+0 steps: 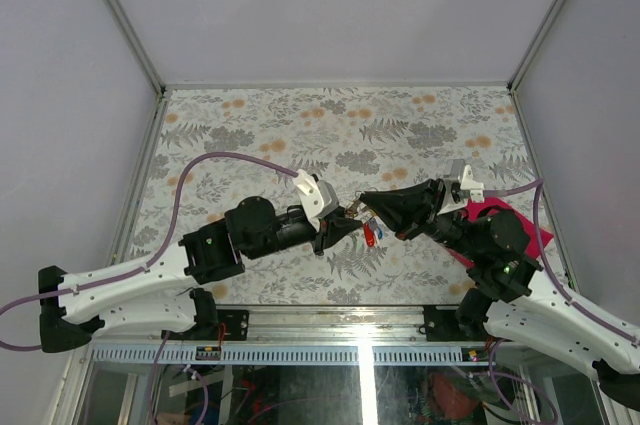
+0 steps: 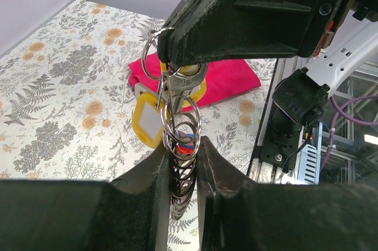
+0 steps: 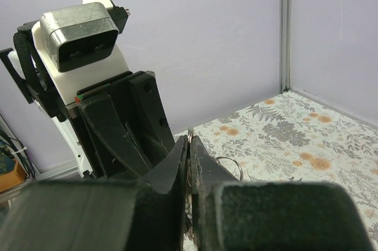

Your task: Put the keys on the keyring

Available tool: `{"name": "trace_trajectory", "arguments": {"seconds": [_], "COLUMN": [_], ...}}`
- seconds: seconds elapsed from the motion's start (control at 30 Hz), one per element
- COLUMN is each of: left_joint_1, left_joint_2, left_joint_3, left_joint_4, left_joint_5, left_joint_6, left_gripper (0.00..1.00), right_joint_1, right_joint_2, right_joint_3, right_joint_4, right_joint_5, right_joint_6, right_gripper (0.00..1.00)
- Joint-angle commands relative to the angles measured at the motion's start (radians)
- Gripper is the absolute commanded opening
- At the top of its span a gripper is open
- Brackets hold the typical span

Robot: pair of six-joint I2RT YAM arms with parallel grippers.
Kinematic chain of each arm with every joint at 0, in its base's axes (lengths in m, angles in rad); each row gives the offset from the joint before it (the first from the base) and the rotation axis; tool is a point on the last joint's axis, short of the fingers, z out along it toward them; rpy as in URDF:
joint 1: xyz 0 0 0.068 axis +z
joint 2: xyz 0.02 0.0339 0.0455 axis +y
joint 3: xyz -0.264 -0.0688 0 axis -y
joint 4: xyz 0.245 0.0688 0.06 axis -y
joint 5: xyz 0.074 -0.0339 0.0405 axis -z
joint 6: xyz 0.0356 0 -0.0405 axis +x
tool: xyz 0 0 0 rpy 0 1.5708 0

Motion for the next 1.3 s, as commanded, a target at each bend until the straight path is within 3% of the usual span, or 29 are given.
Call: {"name": "trace_trajectory", "arguments": {"seconds": [0.0, 0.13, 0.27, 0.47, 0.6, 0.8, 1.07, 1.27], "left_joint_1": [-0.006, -0.005, -0.005, -0.006, -0.007, -0.005, -0.005, -0.006], "left_joint_2": [-0.002, 0.006, 0.009, 0.026, 0.026, 0.034, 0.091, 0.103], "left_joint_3": [0.010, 0.026, 0.037, 0.089, 0.108, 0.142, 0.226, 0.230], "left_joint_4": [0.046, 0.013, -0.019, -0.125, -0.169, -0.222, -0.337, -0.332], "left_joint_5": [0.005, 0.014, 0.027, 0.023, 0.024, 0.021, 0.023, 0.036], "left_joint_6": [0.006, 0.003, -0.014, -0.063, -0.096, -0.125, -0.193, -0.239], "left_gripper": [0.00, 0.00, 0.00, 0.00, 0.00, 0.00, 0.00, 0.00], "right_joint_1": [0.000, 0.000, 0.000, 0.000, -0.001, 0.000, -0.001, 0.000], "right_joint_2": [-0.016, -0.035, -0.068, -0.119, -0.146, -0.164, -0.113, -0.082], "right_joint_3": [0.064, 0.082, 0.099, 0.136, 0.138, 0.112, 0.170, 0.181], "right_joint_4": [0.047, -0.009, -0.075, -0.256, -0.362, -0.454, -0.578, -0.623], "right_joint_5": [0.057, 0.103, 0.156, 0.178, 0.046, -0.164, -0.319, -0.338], "right_joint_6": [-0.014, -0.056, -0.115, -0.312, -0.516, -0.785, -1.034, -1.149], "right_gripper": [0.10, 0.29, 0.35, 0.34, 0.31, 0.37, 0.33, 0.34]}}
